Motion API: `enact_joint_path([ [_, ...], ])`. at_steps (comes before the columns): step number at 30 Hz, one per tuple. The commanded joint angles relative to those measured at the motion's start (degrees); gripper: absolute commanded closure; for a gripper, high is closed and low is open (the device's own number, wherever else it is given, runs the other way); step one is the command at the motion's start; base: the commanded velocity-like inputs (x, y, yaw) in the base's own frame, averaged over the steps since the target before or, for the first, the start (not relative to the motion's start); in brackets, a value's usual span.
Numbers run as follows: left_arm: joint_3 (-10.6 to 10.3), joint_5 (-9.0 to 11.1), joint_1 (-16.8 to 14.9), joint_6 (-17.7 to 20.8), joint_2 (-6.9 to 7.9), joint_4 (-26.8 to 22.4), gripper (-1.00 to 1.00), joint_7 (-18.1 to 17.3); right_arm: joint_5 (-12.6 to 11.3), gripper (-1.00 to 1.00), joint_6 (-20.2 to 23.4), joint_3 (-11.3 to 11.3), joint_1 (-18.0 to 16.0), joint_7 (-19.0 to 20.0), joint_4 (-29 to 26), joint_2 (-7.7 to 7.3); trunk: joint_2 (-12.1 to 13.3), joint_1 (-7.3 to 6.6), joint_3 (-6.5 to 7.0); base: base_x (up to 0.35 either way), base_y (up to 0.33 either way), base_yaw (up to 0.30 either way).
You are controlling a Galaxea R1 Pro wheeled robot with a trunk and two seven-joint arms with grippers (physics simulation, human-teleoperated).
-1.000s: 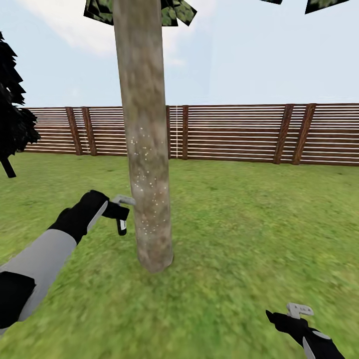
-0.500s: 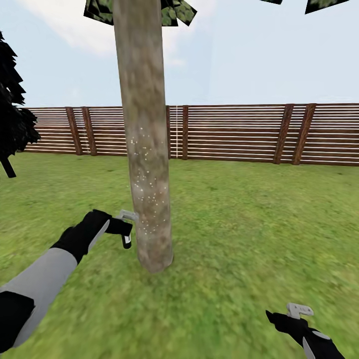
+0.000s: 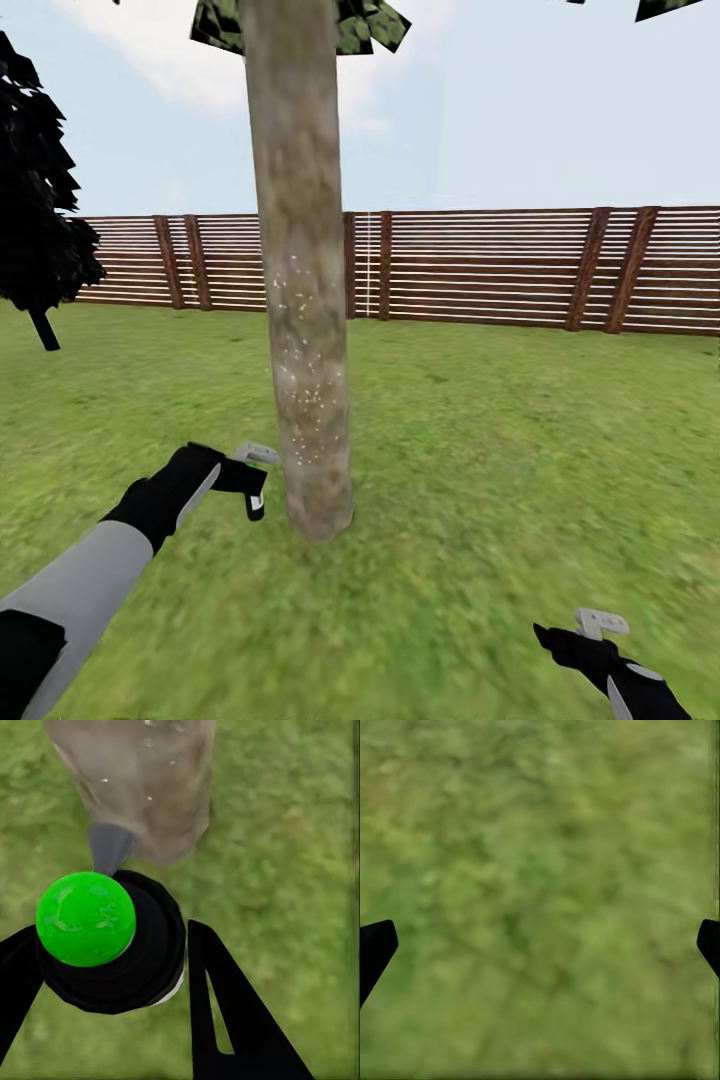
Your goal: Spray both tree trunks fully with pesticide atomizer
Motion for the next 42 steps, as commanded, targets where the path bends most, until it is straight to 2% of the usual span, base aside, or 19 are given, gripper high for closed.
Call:
enact_joint_path([
  [1, 0.0, 0.0, 0.3, 0.0, -0.36, 0.0, 1.0, 0.0, 0.0, -1.0, 0.0, 0.0, 0.0, 0.0, 0.0, 0.0, 0.0, 0.0, 0.0, -0.071, -0.292, 0.018],
  [7, 0.0, 0.1, 0.8, 0.0, -1.45, 0.0, 1.0, 0.1, 0.0, -1.0, 0.0, 0.0, 0.0, 0.0, 0.0, 0.0, 0.0, 0.0, 0.0, -0.013, -0.315, 0.191],
  [14, 0.0, 0.1, 1.7, -1.5, -1.59, 0.0, 1.0, 0.2, 0.0, -1.0, 0.0, 0.0, 0.0, 0.1, 0.0, 0.0, 0.0, 0.0, 0.0, 0.012, -0.1, 0.239],
  [20, 0.2, 0.1, 2.5, -1.7, -1.59, 0.0, 1.0, 0.3, 0.0, -1.0, 0.0, -0.1, 0.0, 0.0, 0.0, 0.0, 0.0, 0.0, 0.0, 0.097, -0.276, 0.026],
  [25, 0.3, 0.1, 2.6, -1.7, -3.08, 0.0, 1.0, 0.3, 0.0, -1.0, 0.0, -0.1, 0.0, 0.0, 0.0, 0.0, 0.0, 0.0, 0.0, 0.037, -0.314, 0.027],
  [31, 0.3, 0.1, 2.7, -1.7, -3.26, 0.0, 1.0, 0.3, 0.0, -1.0, 0.0, 0.0, 0.0, 0.0, 0.0, 0.0, 0.0, 0.0, 0.0, 0.002, -0.301, 0.215],
  [42, 0.3, 0.1, 3.0, -1.7, -3.26, 0.0, 1.0, 0.3, 0.0, -1.0, 0.0, 0.0, 0.0, 0.1, 0.0, 0.0, 0.0, 0.0, 0.0, 0.0, -0.042, 0.177],
])
